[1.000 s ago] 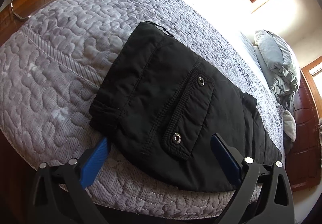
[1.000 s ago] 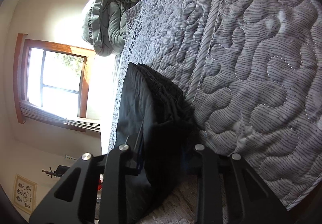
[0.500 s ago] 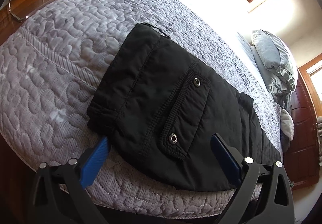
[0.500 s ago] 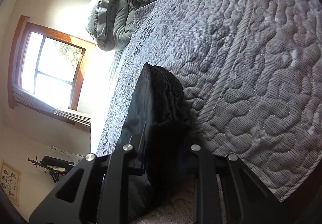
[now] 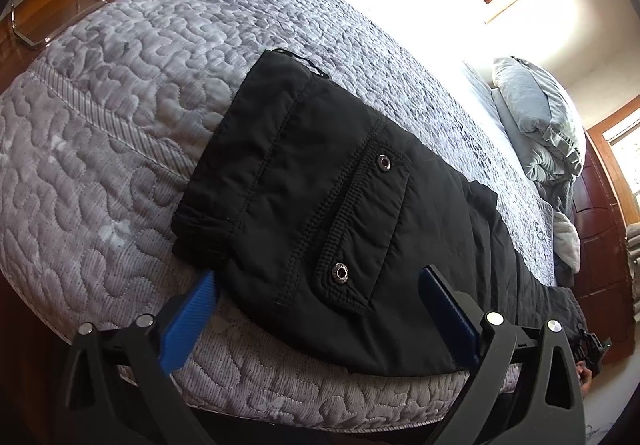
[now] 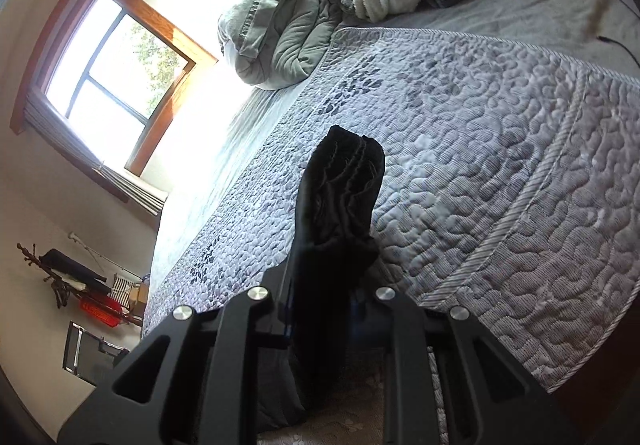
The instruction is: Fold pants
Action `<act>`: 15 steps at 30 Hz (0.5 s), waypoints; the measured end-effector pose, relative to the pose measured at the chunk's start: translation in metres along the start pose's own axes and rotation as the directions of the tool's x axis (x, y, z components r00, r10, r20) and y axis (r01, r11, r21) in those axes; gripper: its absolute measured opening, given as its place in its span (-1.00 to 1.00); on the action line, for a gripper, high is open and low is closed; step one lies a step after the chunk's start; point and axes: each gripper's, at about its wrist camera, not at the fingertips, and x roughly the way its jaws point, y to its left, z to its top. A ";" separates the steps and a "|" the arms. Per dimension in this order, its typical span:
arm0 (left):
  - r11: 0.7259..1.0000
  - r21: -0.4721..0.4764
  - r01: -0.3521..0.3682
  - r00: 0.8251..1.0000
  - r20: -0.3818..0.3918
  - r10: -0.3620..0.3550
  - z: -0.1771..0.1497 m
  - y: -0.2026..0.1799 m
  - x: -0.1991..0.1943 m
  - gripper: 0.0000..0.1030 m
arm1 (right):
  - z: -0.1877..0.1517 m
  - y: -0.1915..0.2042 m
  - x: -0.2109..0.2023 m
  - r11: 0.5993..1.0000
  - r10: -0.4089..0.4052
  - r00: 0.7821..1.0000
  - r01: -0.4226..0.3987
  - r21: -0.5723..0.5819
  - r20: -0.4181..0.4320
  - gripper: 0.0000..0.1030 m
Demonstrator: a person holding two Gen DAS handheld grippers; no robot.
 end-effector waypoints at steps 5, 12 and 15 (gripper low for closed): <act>1.000 -0.004 0.019 1.000 0.000 -0.019 -0.001 0.002 -0.003 0.93 | -0.001 0.045 -0.004 0.992 -0.028 1.000 0.028 -0.127 -0.001 -0.66; 0.999 0.002 0.040 0.999 0.004 -0.040 -0.003 0.000 -0.008 0.93 | -0.016 0.123 -0.010 0.922 -0.077 0.997 0.076 -0.380 0.013 -0.66; 0.999 0.003 0.048 0.999 0.006 -0.048 -0.003 0.000 -0.010 0.93 | -0.028 0.160 -0.009 0.866 -0.086 0.996 0.082 -0.492 0.016 -0.66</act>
